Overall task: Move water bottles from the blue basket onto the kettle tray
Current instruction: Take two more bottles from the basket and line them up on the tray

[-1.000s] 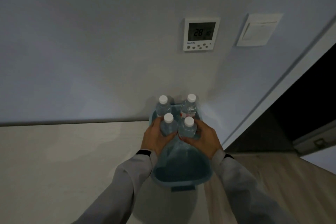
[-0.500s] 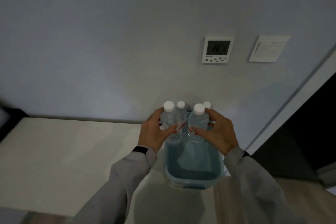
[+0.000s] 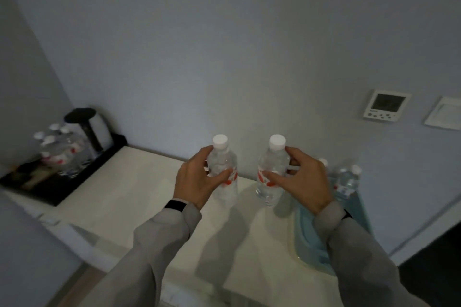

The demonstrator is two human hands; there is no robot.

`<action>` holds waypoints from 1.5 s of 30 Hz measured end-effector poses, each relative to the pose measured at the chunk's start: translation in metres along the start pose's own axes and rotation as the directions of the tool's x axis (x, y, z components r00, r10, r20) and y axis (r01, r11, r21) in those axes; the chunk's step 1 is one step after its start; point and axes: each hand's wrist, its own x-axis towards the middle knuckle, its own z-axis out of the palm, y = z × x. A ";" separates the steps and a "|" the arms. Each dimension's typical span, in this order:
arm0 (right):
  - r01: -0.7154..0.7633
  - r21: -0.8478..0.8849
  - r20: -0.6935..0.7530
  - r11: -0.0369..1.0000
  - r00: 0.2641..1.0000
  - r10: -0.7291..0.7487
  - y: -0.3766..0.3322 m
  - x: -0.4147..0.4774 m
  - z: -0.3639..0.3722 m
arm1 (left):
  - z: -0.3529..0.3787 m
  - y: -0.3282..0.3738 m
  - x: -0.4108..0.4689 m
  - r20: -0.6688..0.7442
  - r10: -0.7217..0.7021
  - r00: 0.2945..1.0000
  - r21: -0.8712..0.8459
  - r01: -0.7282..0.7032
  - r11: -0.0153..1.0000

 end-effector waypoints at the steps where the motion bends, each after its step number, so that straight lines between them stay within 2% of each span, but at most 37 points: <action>1: -0.003 0.008 0.017 1.000 1.000 0.002 -0.012 -0.002 0.017 | -0.019 -0.010 -0.005 -0.018 -0.002 1.000 0.008 0.002 1.000; 15: 0.121 0.155 0.237 0.980 0.959 -0.156 -0.186 -0.001 0.281 | -0.299 -0.164 -0.061 -0.251 -0.131 0.959 0.108 0.163 0.981; 24: 0.144 0.317 0.331 0.938 0.910 -0.251 -0.243 0.057 0.463 | -0.424 -0.272 -0.026 -0.352 -0.149 0.924 0.227 0.238 0.944; 29: 0.122 0.362 0.354 0.924 0.899 -0.257 -0.264 0.097 0.550 | -0.476 -0.328 0.019 -0.358 -0.151 0.921 0.202 0.234 0.951; 36: 0.081 0.295 0.380 0.952 0.904 -0.195 -0.278 0.131 0.634 | -0.519 -0.409 0.074 -0.299 -0.163 0.940 0.167 0.220 0.961; 39: 0.092 0.221 0.342 0.971 0.925 -0.166 -0.276 0.139 0.666 | -0.528 -0.449 0.096 -0.250 -0.173 0.953 0.133 0.211 0.968; 45: -0.068 0.082 0.265 0.994 0.963 0.044 -0.271 0.134 0.722 | -0.536 -0.532 0.142 -0.057 -0.169 0.984 0.052 0.172 0.984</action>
